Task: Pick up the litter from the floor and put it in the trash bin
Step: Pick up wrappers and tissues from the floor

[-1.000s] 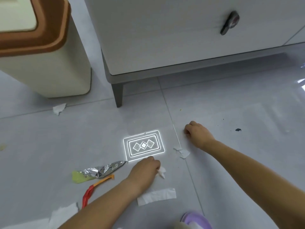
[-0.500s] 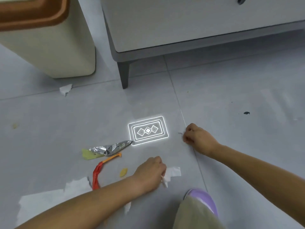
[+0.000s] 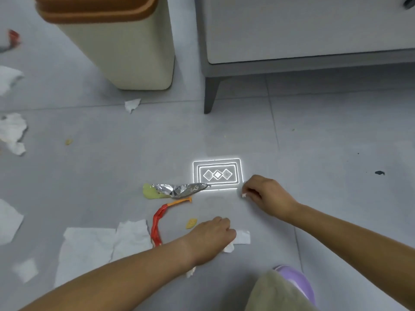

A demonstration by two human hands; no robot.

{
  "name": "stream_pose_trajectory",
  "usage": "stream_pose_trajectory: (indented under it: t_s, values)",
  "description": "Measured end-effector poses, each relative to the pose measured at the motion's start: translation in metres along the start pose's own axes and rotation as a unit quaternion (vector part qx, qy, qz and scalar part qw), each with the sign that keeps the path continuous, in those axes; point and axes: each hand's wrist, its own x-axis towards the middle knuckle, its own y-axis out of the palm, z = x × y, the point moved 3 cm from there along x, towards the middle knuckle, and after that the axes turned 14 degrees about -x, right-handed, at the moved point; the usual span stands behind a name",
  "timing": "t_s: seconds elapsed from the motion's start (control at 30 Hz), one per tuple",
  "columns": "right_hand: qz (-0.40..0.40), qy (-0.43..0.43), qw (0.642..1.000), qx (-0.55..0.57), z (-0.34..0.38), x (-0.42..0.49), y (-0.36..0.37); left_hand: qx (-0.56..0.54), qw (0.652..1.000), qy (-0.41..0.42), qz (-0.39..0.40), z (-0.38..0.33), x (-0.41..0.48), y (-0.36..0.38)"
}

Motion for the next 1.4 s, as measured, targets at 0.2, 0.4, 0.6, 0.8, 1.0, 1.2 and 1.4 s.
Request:
stream_pose_trajectory:
  t_s: [0.2, 0.4, 0.6, 0.8, 1.0, 1.2, 1.4]
  values:
    - [-0.009, -0.111, 0.992, 0.052, 0.081, 0.053, 0.001, -0.140, 0.968, -0.116, -0.173, 0.051, -0.066, -0.024]
    - [0.108, -0.244, 0.963, 0.043, 0.141, 0.083, 0.026, -0.221, 0.875, -0.235, -0.361, 0.092, -0.134, -0.037]
    - [0.133, -0.239, 0.962, 0.008, 0.138, 0.096, 0.031, -0.251, 0.827, -0.269, -0.425, 0.114, -0.137, -0.048]
    - [0.135, -0.199, 0.967, -0.089, 0.124, 0.115, 0.034, -0.208, 0.880, -0.241, -0.352, 0.125, -0.098, -0.073]
    - [0.136, -0.175, 0.966, -0.133, 0.126, 0.132, 0.038, -0.218, 0.901, -0.242, -0.285, 0.132, -0.066, -0.078]
    - [0.108, -0.151, 0.980, -0.076, 0.126, 0.131, 0.037, -0.255, 0.878, -0.230, -0.334, 0.127, -0.060, -0.078]
    - [0.038, -0.084, 0.991, 0.099, 0.134, 0.123, 0.016, -0.317, 0.832, -0.203, -0.408, 0.120, -0.072, -0.092]
